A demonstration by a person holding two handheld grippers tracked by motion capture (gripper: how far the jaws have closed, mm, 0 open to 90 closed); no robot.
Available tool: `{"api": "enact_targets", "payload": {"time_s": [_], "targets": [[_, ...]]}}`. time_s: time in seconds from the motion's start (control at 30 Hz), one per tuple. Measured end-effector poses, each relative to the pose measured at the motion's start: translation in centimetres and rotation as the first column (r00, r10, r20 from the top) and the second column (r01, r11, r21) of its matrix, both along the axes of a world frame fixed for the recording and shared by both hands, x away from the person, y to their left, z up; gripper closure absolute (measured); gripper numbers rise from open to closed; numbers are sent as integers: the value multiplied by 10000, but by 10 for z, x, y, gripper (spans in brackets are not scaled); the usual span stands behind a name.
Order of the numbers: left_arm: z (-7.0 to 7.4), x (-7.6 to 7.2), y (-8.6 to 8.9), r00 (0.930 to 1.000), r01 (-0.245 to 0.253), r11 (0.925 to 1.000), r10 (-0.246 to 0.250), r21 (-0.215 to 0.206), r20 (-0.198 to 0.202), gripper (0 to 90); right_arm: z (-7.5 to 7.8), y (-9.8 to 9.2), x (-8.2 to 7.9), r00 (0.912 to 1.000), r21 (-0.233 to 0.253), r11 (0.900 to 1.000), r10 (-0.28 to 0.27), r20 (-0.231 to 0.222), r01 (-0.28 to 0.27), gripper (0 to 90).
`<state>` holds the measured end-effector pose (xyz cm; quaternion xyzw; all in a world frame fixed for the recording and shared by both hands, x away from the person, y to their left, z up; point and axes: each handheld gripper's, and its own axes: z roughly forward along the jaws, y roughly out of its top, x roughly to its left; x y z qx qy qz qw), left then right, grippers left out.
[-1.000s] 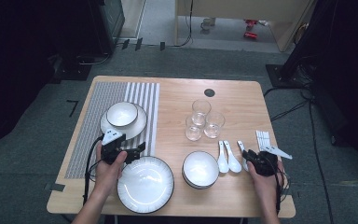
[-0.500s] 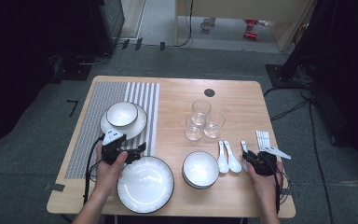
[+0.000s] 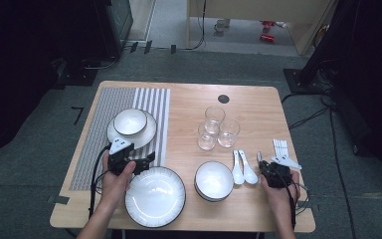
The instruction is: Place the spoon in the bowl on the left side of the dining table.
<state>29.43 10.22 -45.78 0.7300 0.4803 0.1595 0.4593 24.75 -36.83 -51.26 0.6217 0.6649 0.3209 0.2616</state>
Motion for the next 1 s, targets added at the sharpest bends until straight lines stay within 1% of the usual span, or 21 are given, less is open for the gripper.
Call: {"api": "enact_targets", "payload": {"time_s": [0.1, 0.17, 0.27, 0.33, 0.53, 0.63, 0.77, 0.87, 0.93, 1.0], "targets": [[0, 0, 0, 10000, -2, 10000, 2, 21, -11, 97, 0, 4, 0, 9999, -274, 9995, 132, -13, -132, 852], [0, 0, 0, 10000, 9, 10000, -9, 36, -28, 97, 0, 5, 0, 9999, -328, 9994, 135, -51, -137, 852], [-1, 0, -1, 10000, 13, 10000, -13, 29, -49, 97, -1, 3, 2, 9996, -179, 9995, 255, -142, -258, 846], [-1, 0, -1, 10000, 21, 10000, -21, 34, -68, 97, -3, 3, 4, 9982, -199, 9988, 449, -391, -457, 840], [-1, 0, -2, 10000, 82, 10000, -82, 35, -56, 97, -5, 0, 5, 9968, 77, 9972, 752, -277, -750, 860], [0, -1, -3, 9999, 137, 9999, -137, -39, -30, 97, -5, -1, 5, 9967, 233, 9968, 776, -257, -770, 864], [1, -1, -2, 9998, 177, 9998, -177, -113, 2, 97, -5, -2, 3, 9971, 509, 9958, 765, -58, -761, 865], [2, -2, -2, 9997, 236, 9996, -235, -156, 62, 97, -2, -4, 1, 9972, 695, 9951, 688, 283, -706, 865], [3, -2, -2, 9996, 275, 9994, -273, -225, 89, 97, 0, -5, 0, 9969, 931, 9935, 603, 502, -648, 866], [4, -3, -2, 9993, 349, 9989, -346, -318, 116, 97, 3, -7, -3, 9963, 1039, 9933, 433, 738, -509, 866]]}}
